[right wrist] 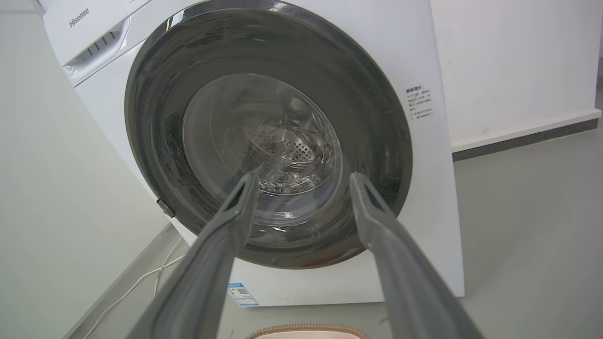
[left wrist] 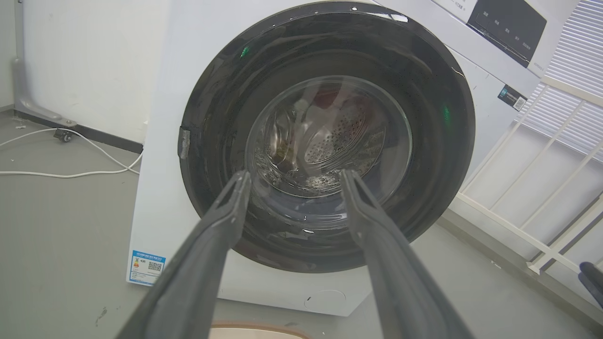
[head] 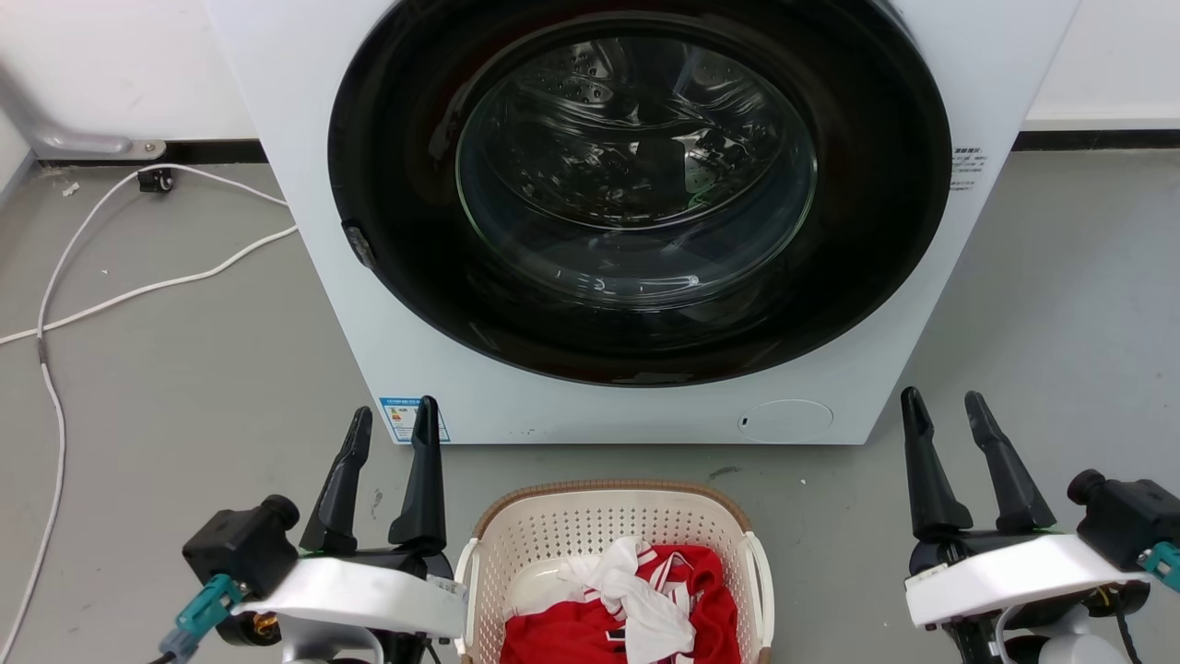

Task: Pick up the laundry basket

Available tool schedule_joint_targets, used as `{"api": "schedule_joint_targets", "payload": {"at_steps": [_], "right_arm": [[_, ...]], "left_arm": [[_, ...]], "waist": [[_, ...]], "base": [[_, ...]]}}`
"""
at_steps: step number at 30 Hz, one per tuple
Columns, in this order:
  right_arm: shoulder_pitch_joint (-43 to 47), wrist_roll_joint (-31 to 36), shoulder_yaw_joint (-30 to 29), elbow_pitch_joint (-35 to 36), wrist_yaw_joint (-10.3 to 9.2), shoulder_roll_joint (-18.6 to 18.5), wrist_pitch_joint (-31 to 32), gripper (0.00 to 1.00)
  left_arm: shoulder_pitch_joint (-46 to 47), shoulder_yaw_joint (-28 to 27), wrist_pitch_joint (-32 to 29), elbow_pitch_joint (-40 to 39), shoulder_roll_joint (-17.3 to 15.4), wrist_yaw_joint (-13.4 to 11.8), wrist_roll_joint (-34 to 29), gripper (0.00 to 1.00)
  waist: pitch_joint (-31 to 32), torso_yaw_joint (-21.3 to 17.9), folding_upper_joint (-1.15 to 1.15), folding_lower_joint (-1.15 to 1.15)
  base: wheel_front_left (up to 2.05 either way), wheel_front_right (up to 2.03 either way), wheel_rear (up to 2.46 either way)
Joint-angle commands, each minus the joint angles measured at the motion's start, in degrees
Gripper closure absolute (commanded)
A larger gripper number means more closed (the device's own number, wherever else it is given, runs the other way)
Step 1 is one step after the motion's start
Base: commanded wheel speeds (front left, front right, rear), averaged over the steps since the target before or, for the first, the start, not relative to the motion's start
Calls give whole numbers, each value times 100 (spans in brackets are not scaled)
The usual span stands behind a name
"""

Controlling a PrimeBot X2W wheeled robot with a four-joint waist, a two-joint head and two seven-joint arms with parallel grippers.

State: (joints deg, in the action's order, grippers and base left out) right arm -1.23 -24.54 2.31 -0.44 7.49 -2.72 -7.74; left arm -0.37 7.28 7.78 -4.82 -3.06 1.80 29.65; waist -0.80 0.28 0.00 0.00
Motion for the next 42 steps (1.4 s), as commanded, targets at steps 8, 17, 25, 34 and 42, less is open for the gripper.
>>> {"api": "schedule_joint_targets", "payload": {"at_steps": [8,17,25,34,42], "right_arm": [[49,645,26,-93,0,-20,-167,0],[83,817,-54,-289,0,-21,-291,0],[95,1317,-70,-379,0,-21,-397,0],[107,1784,-37,-369,-1,-23,-504,0],[108,1752,3,-487,-1,-23,-593,0]], "left_arm": [[36,482,169,-124,-287,-406,-712,0],[40,806,285,37,-443,-676,-1109,0],[-19,911,389,128,-453,-721,-1418,0],[-81,968,497,398,-414,-753,-1806,0],[-167,710,585,491,-220,-577,-1872,0]], "waist": [[-8,-1,0,0],[-20,-12,0,0],[-35,-19,0,0],[-44,-20,0,0],[-56,-11,0,0]], "base": [[0,0,0],[0,0,0],[0,0,0],[0,0,0],[0,0,0]]}}
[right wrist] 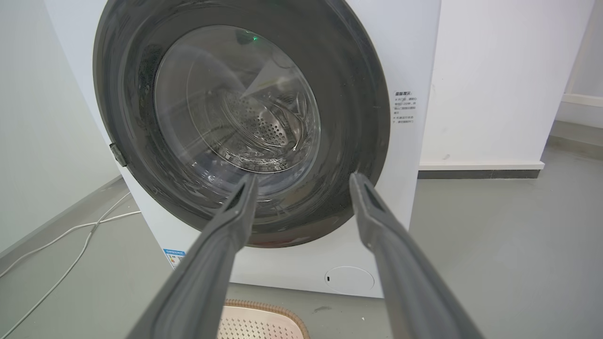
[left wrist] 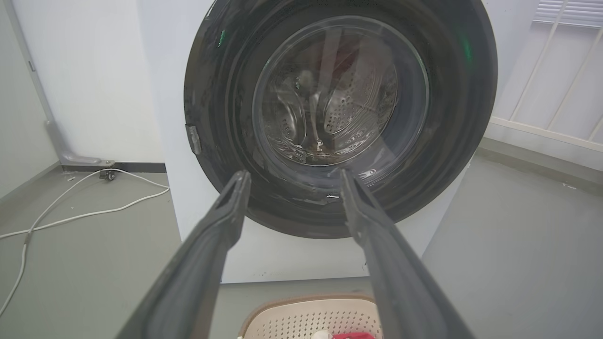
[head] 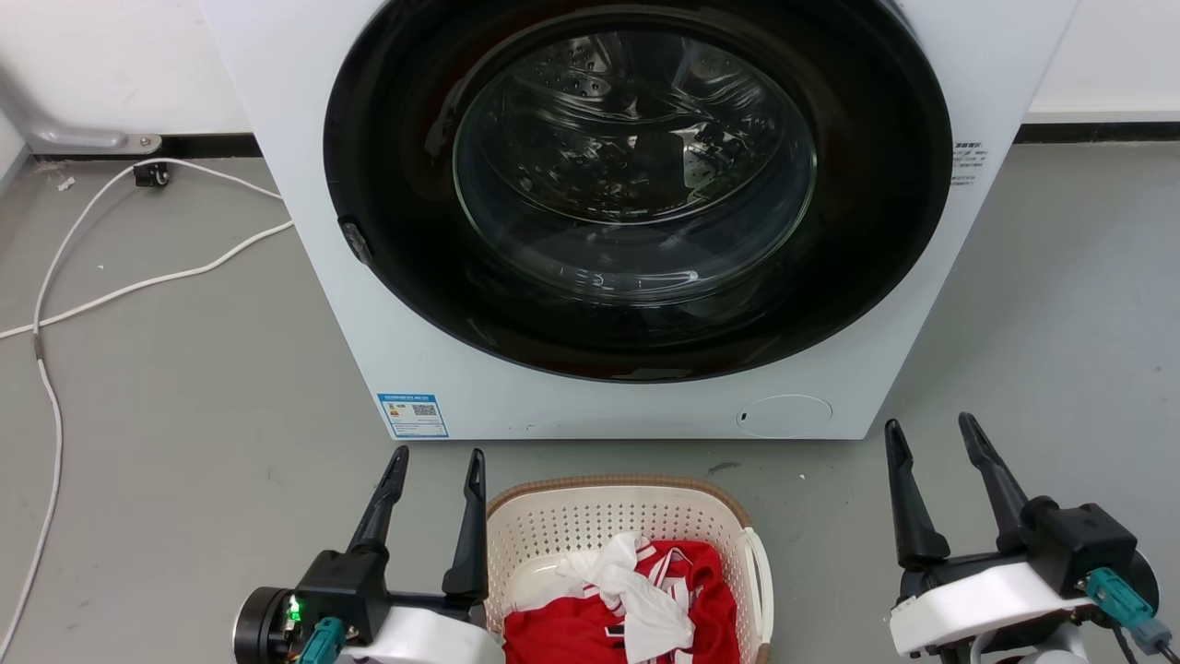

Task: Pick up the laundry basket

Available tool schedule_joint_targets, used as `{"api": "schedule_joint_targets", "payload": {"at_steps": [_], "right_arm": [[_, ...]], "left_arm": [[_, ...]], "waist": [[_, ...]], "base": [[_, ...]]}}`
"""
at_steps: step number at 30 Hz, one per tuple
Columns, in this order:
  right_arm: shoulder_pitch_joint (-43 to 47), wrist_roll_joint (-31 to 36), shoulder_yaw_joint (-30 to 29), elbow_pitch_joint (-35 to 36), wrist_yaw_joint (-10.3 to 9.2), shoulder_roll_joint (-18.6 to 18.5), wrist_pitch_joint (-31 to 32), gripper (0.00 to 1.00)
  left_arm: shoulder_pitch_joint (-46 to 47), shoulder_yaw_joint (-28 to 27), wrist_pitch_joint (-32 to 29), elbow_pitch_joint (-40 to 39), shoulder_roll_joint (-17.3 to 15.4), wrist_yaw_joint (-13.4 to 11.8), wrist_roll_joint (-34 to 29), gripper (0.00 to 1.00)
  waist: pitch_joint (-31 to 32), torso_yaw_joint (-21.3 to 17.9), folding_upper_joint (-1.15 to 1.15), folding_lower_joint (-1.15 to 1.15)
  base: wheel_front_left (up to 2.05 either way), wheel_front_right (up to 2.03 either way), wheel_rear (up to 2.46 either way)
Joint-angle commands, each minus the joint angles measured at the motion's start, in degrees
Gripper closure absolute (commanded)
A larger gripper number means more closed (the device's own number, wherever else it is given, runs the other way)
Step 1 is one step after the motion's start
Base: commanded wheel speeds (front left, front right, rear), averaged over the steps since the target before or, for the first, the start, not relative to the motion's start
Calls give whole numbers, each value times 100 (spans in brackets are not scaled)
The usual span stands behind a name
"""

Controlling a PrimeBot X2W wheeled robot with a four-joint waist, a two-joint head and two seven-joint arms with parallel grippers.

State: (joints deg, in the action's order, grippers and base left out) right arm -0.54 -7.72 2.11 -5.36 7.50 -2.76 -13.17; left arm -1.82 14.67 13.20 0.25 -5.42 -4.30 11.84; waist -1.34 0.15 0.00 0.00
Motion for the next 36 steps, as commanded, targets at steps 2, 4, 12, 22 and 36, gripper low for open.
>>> {"api": "schedule_joint_targets", "payload": {"at_steps": [2,4,12,22,36], "right_arm": [[2,87,38,-48,-2,-19,-64,0],[-33,148,50,-73,-2,-19,-96,0],[-47,417,62,-123,-2,-20,-167,0],[7,76,13,-258,-2,-19,-206,0],[-29,-50,39,-341,-2,-19,-205,0]], "left_arm": [[-48,-74,72,-3,55,112,-188,0],[-70,-113,87,22,88,185,-274,0],[-120,-163,178,98,185,403,-667,0],[-159,-247,204,163,239,493,-727,0],[-173,-274,204,259,254,500,-546,0]], "waist": [[-5,1,0,0],[-9,0,0,0],[-16,-3,0,0],[-3,1,0,0],[36,14,0,0]], "base": [[0,0,0],[0,0,0],[0,0,0],[0,0,0],[0,0,0]]}}
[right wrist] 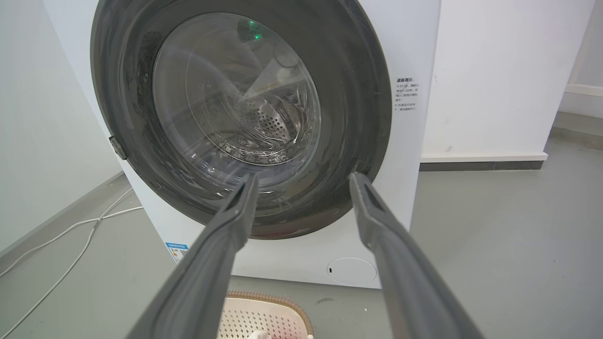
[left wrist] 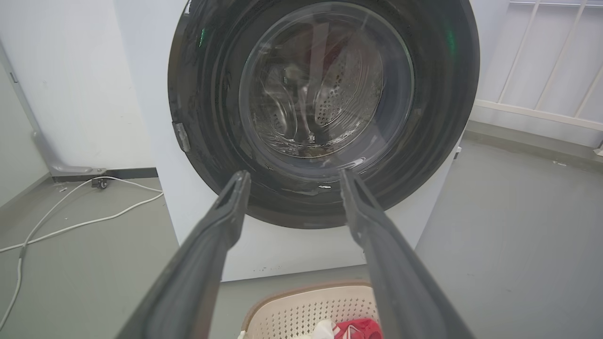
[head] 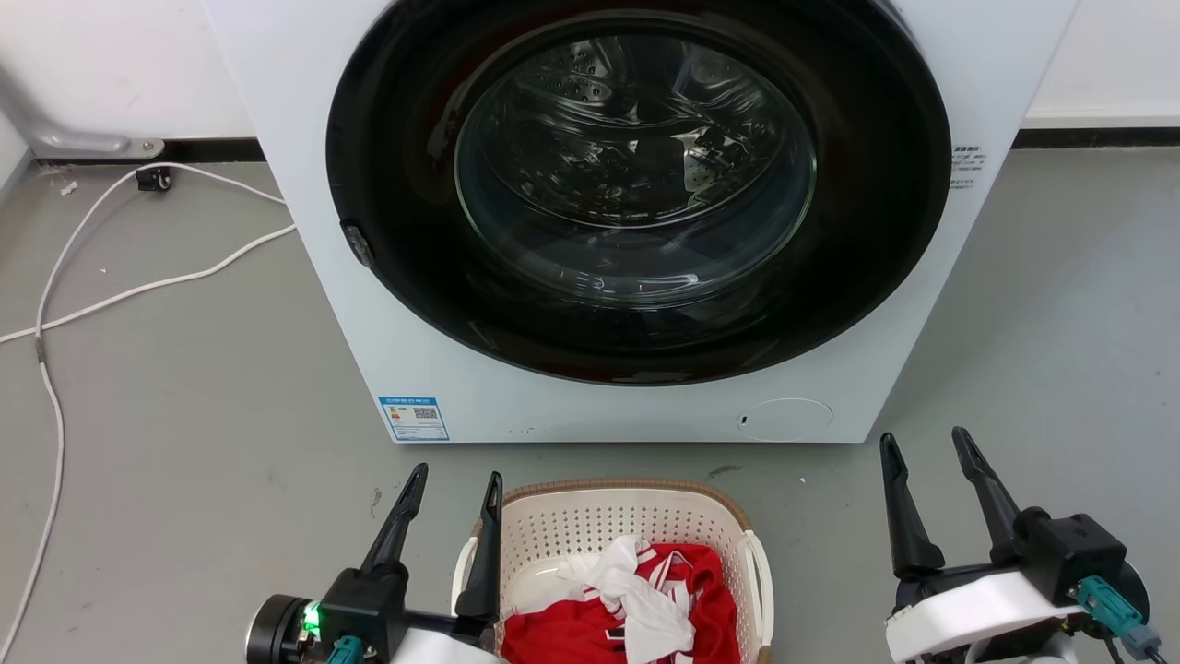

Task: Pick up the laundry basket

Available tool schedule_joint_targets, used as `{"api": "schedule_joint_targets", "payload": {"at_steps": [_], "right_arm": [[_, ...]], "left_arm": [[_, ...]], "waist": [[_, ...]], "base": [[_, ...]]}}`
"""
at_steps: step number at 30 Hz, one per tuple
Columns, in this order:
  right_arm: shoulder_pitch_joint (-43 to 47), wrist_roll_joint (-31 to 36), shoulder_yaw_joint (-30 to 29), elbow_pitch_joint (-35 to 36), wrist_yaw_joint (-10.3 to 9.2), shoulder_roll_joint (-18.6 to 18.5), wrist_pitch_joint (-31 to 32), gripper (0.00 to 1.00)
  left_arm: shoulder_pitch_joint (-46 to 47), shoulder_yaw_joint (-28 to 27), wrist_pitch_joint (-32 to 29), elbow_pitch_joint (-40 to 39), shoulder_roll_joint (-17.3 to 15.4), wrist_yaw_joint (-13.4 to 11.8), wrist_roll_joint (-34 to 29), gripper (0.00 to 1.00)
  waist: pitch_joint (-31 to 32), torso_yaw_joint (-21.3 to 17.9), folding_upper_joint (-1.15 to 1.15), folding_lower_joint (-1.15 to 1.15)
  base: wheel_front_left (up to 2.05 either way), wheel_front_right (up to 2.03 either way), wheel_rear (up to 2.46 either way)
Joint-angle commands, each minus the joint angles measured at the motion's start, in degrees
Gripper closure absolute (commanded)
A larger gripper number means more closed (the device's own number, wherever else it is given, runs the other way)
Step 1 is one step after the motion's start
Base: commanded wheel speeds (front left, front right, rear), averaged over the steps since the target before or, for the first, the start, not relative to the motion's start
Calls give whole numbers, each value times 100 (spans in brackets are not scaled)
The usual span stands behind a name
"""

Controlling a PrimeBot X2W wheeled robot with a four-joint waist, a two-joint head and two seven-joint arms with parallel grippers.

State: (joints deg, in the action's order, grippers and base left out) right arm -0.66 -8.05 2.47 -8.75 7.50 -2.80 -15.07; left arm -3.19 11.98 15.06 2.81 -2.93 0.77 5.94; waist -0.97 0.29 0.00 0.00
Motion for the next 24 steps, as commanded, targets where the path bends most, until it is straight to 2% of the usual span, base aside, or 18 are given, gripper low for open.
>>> {"api": "schedule_joint_targets", "payload": {"at_steps": [1,7,13,24], "right_arm": [[-17,-13,5,-3,-2,-15,-16,0],[-58,31,39,-11,-2,-15,-16,0],[-165,60,69,13,-2,-15,-15,0],[-904,313,164,-290,-2,-15,111,0]], "left_arm": [[-33,1,18,6,5,-12,41,0],[-19,-9,18,30,5,-37,172,0],[117,-39,18,55,5,-7,144,0],[915,-451,17,557,5,121,12,0]], "waist": [[1,1,0,0],[-57,-12,0,0],[-369,-65,0,0],[-1901,-205,0,0]], "base": [[0,0,0],[0,0,0],[0,0,0],[0,0,0]]}}
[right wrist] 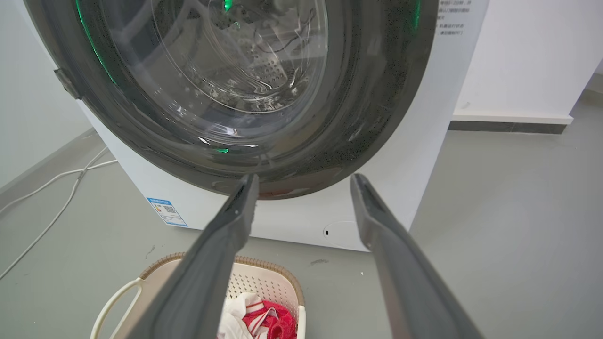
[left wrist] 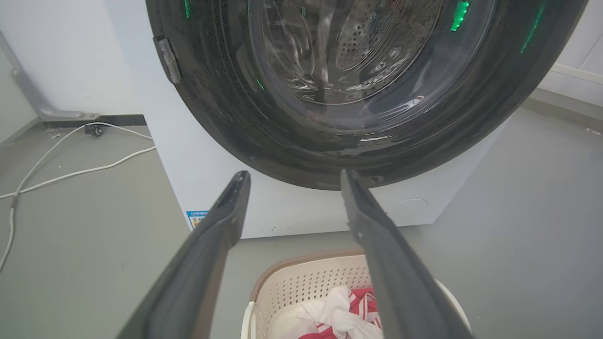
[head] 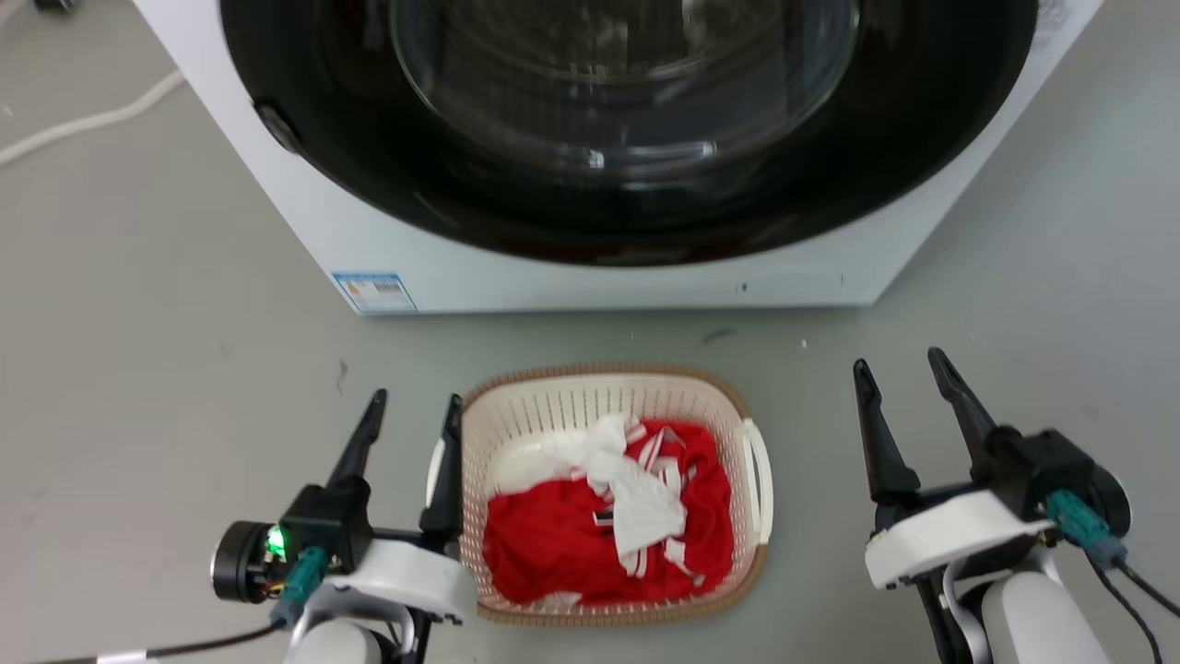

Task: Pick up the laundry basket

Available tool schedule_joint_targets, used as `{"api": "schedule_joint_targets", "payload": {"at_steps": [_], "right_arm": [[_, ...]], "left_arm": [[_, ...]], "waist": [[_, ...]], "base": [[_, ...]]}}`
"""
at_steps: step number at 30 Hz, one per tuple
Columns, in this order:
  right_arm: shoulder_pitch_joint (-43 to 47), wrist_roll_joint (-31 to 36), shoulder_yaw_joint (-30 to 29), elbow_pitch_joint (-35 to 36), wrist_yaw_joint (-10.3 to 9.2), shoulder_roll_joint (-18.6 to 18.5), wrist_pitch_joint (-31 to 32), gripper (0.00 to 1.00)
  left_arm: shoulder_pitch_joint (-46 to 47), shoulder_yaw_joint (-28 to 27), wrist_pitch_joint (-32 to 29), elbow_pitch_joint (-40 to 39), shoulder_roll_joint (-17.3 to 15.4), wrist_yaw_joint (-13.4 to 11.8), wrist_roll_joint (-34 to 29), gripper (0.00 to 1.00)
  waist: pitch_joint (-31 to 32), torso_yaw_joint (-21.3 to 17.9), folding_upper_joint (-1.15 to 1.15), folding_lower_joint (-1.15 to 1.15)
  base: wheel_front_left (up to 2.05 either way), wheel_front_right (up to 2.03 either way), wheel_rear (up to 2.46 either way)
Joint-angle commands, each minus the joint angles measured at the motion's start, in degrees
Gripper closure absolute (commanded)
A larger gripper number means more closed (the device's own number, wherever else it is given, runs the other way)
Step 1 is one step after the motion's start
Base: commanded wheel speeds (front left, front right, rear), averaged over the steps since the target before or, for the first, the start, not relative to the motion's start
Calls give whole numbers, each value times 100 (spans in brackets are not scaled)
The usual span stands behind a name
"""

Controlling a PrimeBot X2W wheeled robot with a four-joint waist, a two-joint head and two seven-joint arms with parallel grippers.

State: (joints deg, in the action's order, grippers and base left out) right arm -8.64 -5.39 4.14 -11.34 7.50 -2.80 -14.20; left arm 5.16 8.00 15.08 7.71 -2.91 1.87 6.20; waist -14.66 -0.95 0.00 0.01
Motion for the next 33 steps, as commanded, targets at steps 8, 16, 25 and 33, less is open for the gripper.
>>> {"api": "schedule_joint_targets", "payload": {"at_steps": [8,16,25,33], "right_arm": [[-908,156,75,-651,-2,-10,379,0],[-1733,157,375,-1684,-3,-11,776,0],[-2742,-115,621,-2987,-3,-11,1033,0],[-3536,-645,1100,-4000,-3,-13,1535,0]], "left_arm": [[1056,-401,15,1105,-230,291,-183,0],[2081,-448,15,2827,-526,421,-179,0],[3274,36,-190,4674,-739,555,152,0],[3932,664,-589,5270,-876,557,908,0]], "waist": [[-1639,-190,0,-1],[-2283,-200,0,-1],[-2853,-101,0,-1],[-3162,-78,0,-1]], "base": [[0,0,0],[0,0,0],[0,0,0],[0,0,0]]}}
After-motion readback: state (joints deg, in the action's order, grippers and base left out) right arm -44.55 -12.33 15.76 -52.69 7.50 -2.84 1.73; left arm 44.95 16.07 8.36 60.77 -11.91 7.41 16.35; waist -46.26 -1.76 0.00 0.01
